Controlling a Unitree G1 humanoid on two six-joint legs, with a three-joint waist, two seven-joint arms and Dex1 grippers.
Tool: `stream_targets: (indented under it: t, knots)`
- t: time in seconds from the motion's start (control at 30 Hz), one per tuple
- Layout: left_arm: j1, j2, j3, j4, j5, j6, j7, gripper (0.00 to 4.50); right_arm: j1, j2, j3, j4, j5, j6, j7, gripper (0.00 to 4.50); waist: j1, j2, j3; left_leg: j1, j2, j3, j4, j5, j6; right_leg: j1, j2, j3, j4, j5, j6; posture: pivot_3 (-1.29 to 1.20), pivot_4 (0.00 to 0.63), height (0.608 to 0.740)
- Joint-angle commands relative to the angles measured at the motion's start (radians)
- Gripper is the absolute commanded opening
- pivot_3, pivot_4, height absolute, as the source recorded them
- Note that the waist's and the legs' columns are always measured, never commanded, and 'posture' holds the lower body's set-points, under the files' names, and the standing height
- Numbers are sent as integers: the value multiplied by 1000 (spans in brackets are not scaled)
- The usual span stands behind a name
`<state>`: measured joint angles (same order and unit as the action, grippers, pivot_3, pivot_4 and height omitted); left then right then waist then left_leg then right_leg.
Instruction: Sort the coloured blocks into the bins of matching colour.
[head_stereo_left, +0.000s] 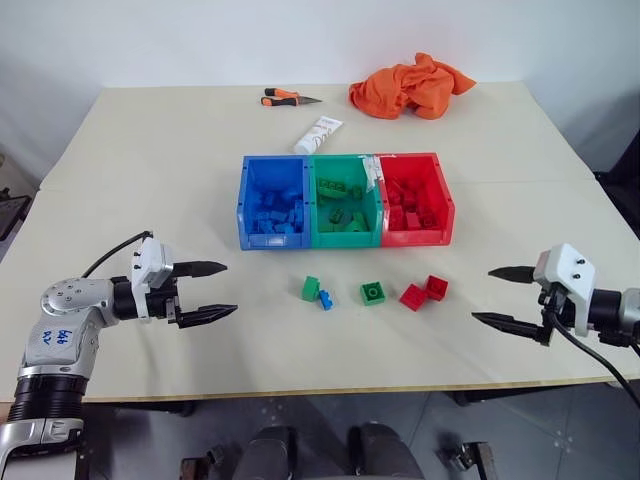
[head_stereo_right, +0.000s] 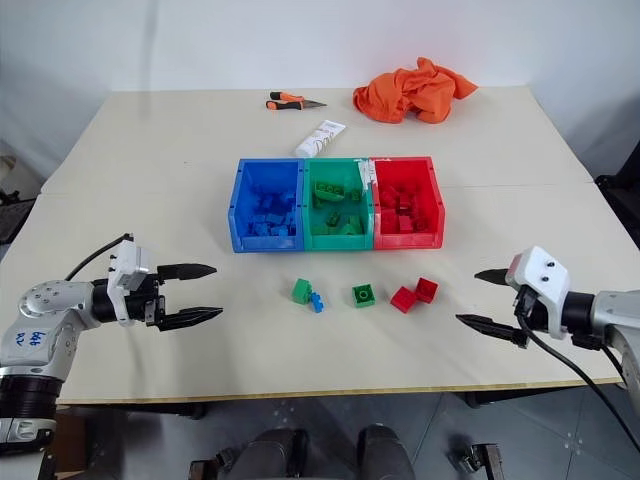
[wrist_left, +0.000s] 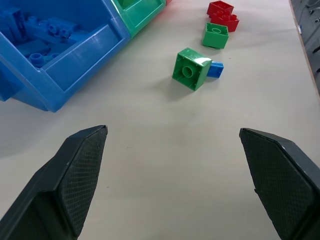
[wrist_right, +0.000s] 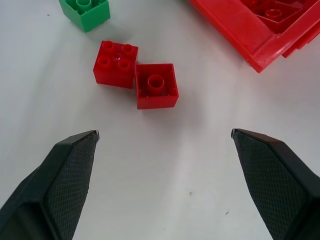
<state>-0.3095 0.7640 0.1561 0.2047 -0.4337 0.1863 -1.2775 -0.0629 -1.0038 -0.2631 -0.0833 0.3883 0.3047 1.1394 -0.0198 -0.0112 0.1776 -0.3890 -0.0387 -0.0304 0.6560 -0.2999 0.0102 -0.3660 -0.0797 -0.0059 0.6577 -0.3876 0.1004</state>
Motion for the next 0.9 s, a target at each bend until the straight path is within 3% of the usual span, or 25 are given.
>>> stream_targets:
  t: [0.03,0.2,0.43,0.57,0.67,0.9]
  knots:
    - [-15,-4,9,-38,-31,28,4,4500,10,-1,-53,-44,22,-4,-8,4429,0,0,0,0,0,0,0,0,0,0,0,0,0,0,0,0,150,740]
    - [-15,-15,-9,-65,-31,60,8,4500,79,-28,-110,-43,3,10,-4,4429,4,0,0,0,0,0,0,0,0,0,0,0,0,0,0,0,150,740]
    - [-17,-16,-30,-82,-20,63,-4,4500,276,-106,-296,44,-74,-38,59,4429,22,1,0,1,0,0,1,-1,1,3,0,0,-2,0,0,0,150,740]
    - [-17,-24,-37,-84,-28,70,-3,4500,298,-119,-318,54,-86,-36,63,4429,16,1,0,3,0,0,0,-1,2,6,0,0,-5,0,0,0,150,740]
    - [-13,-36,-45,-88,-21,58,2,4500,232,-111,-233,38,-110,-1,9,4429,9,1,0,4,0,0,0,-1,1,6,1,0,-4,0,0,0,150,740]
    - [20,-43,-43,-131,-22,69,31,4500,-104,38,102,86,-128,43,-14,4429,-5,1,1,3,1,0,1,-1,1,5,1,-1,-3,0,0,0,150,740]
